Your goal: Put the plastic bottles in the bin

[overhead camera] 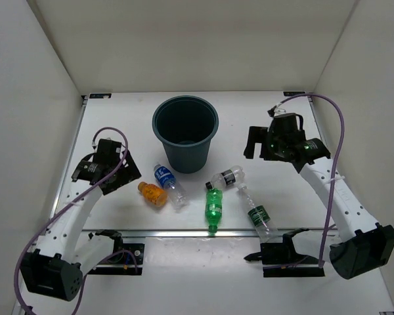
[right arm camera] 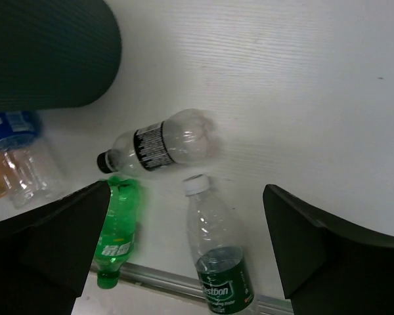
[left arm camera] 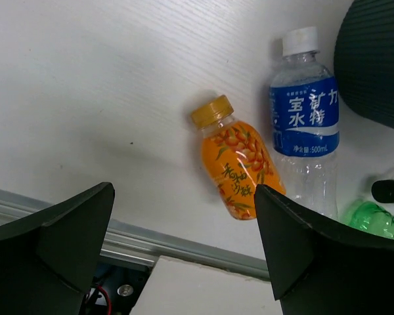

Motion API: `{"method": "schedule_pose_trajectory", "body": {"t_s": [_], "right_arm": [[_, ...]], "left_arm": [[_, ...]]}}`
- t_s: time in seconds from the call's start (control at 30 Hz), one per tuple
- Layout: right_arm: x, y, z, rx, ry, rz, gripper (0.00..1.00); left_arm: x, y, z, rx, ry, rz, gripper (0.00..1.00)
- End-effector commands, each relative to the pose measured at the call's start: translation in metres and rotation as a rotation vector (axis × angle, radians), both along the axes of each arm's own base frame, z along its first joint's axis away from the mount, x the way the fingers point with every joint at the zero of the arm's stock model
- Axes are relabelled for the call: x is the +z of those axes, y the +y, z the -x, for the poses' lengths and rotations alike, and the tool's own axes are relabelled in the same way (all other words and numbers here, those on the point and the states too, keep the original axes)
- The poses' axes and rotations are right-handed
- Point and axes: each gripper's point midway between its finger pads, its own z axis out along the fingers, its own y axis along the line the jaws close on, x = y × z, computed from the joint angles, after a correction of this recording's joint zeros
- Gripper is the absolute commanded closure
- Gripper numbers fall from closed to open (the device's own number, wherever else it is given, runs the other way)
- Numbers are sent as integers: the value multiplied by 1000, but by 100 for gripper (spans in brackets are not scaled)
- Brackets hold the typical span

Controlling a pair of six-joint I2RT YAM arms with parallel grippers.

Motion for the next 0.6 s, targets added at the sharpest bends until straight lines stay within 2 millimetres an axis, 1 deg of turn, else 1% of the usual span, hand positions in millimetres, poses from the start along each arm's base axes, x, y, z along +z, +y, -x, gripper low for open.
{"method": "schedule_pose_trajectory", "body": {"t_s": [0.0, 0.03, 0.07, 0.13, 0.17, 0.23, 0.27, 0.3, 0.33, 0.37, 0.4, 0.43, 0.47, 0.5, 0.57], "right_arm": [[15, 9, 4, -19, -1, -5, 1], [15, 16, 6, 2, 9, -59, 1], [18, 19, 7, -3, 2, -101, 1], [15, 29, 17, 75, -13, -193, 1], [21, 38, 17, 134, -45, -240, 1], [19, 38, 18, 122, -48, -278, 1], [16, 40, 19, 127, -45, -262, 1], [7, 39, 21, 126, -20, -223, 1], [5, 38, 19, 108, -25, -172, 1], [1, 34, 19, 86, -14, -103, 0], [-3, 30, 22, 80, 8, -61, 1], [-8, 26, 25, 72, 37, -10, 1], [-7, 21, 20, 54, 23, 41, 0], [-8, 15, 20, 37, 27, 74, 1], [-10, 4, 19, 3, 26, 80, 1]], "left_arm": [[-3, -3, 18, -19, 15, 38, 1], [-8, -5, 23, -27, 17, 43, 1], [-5, -7, 25, -38, 6, 44, 2], [-10, -3, 33, -28, 22, 10, 1], [-12, -4, 36, -20, 25, 14, 1], [-14, -8, 41, -9, 14, 49, 1], [-17, -13, 44, 5, 15, 86, 1], [-20, -16, 43, 23, 2, 113, 2], [-21, -23, 43, 23, -25, 156, 1], [-26, -28, 45, 57, -39, 205, 1], [-22, -34, 43, 80, -77, 257, 1], [-27, -38, 42, 113, -84, 294, 1], [-32, -44, 42, 106, -103, 321, 1], [-36, -47, 41, 128, -104, 345, 1], [-43, -52, 35, 148, -114, 365, 1]]}}
